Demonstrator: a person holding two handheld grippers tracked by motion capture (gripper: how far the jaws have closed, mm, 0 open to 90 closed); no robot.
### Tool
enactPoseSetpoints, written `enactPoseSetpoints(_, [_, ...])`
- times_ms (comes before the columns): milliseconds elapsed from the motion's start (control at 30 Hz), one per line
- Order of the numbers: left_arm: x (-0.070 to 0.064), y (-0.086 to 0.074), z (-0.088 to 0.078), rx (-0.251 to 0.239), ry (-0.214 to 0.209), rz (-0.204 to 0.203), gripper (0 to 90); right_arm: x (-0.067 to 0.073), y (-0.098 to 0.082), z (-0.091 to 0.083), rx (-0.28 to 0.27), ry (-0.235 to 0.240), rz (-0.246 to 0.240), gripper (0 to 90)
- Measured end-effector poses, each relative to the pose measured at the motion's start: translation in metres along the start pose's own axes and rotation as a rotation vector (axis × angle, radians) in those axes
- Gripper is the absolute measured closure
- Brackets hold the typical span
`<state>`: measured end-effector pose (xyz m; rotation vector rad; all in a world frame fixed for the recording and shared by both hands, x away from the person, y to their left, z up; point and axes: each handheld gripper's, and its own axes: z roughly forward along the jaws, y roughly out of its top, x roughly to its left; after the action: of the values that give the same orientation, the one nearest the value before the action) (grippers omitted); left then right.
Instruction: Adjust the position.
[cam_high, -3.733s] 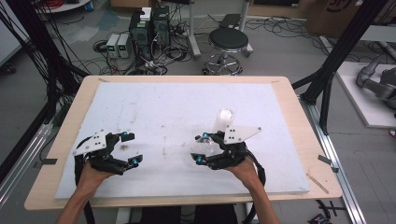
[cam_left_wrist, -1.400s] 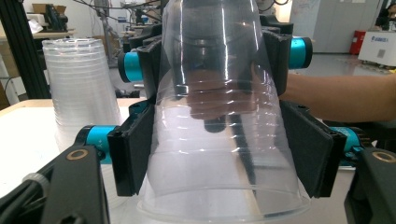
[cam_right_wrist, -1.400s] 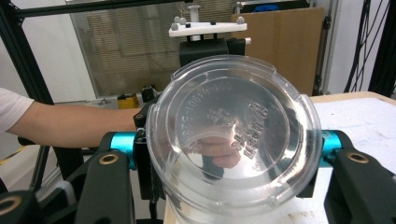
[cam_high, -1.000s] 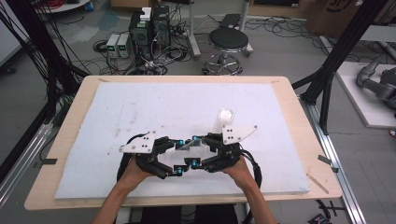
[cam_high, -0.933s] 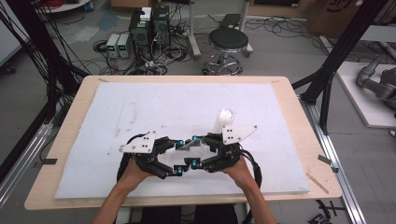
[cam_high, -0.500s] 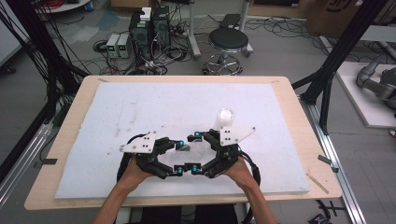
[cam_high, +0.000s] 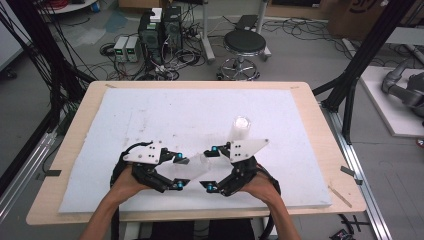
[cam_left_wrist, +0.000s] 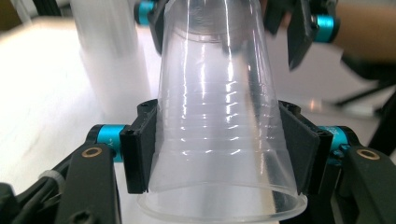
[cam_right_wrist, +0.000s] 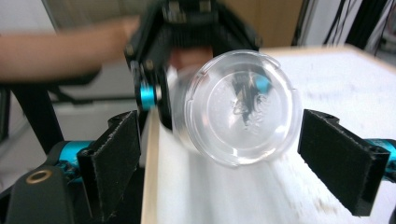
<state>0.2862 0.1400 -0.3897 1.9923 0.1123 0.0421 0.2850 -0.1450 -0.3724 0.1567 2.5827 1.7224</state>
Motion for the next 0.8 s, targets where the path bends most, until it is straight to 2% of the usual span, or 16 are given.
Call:
enactPoseSetpoints(167, [-0.002, 0.015, -0.002, 0.197, 0.019, 0.026, 36.1, 0.003, 0.005, 0.006, 0.141, -0.008, -0.041, 13.5])
enactPoseSetpoints(367, [-0.005, 0.031, 0.004, 0.373, 0.007, 0.064, 36.1, 0.006, 0.013, 0.014, 0.338, -0.028, -0.07, 13.5])
enactPoseSetpoints(600, [-0.006, 0.039, 0.014, 0.485, -0.009, 0.07, 36.4, 0.005, 0.022, 0.019, 0.539, -0.043, -0.081, 13.5])
enactPoseSetpoints(667, [-0.006, 0.04, 0.017, 0.503, -0.012, 0.068, 36.4, 0.005, 0.023, 0.022, 0.594, -0.041, -0.085, 13.5])
enactPoseSetpoints(733, [-0.005, 0.041, 0.019, 0.512, -0.024, 0.064, 36.5, 0.006, 0.024, 0.023, 0.612, -0.034, -0.089, 13.5])
enactPoseSetpoints(800, [-0.004, 0.042, 0.02, 0.513, -0.03, 0.063, 36.6, 0.006, 0.026, 0.024, 0.609, -0.028, -0.088, 13.6])
